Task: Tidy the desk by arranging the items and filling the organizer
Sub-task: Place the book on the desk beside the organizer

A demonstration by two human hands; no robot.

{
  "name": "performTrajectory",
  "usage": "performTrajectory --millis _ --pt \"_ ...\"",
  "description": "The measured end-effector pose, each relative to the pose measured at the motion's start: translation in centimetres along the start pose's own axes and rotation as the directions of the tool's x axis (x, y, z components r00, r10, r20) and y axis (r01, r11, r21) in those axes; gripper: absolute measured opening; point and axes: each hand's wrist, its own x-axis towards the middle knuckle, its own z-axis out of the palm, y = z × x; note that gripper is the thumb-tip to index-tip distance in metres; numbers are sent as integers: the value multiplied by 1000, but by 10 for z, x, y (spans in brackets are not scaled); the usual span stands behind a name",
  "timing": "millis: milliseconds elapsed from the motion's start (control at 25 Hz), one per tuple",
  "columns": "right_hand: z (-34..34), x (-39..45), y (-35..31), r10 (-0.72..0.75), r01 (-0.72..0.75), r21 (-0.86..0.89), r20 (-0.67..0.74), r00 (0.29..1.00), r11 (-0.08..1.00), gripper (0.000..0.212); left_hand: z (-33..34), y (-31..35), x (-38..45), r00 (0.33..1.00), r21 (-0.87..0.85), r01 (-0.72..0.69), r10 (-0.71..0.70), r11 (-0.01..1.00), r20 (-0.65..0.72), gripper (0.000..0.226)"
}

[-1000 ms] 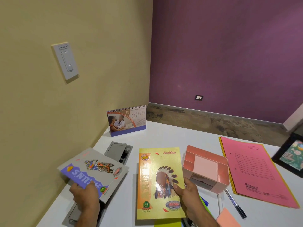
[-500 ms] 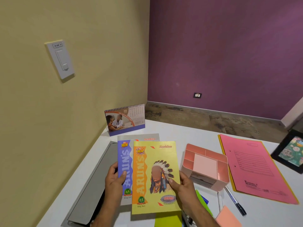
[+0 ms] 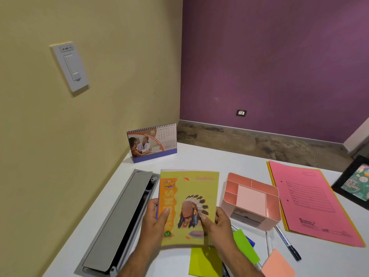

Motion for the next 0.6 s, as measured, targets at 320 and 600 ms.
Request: performTrajectory --millis 320,600 --pt "7 20 -6 -83 71 -187 -58 995 980 42 7 8 5 990 102 -126 119 987 72 21" --pt "15 14 14 -38 25 -157 -78 996 987 48 -8 -21 7 992 159 -86 70 984 100 42"
